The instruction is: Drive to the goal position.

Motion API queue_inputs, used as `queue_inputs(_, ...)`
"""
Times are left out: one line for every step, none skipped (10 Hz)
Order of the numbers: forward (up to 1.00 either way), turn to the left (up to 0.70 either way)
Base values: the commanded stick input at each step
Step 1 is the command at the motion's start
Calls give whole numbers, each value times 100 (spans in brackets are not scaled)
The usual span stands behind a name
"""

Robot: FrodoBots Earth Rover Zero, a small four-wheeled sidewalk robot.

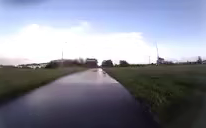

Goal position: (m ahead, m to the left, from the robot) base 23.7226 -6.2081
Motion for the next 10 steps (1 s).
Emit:
queue_inputs(45,0)
queue_inputs(45,0)
queue_inputs(45,0)
queue_inputs(45,0)
queue_inputs(45,0)
queue_inputs(45,0)
queue_inputs(45,0)
queue_inputs(45,0)
queue_inputs(45,0)
queue_inputs(45,0)
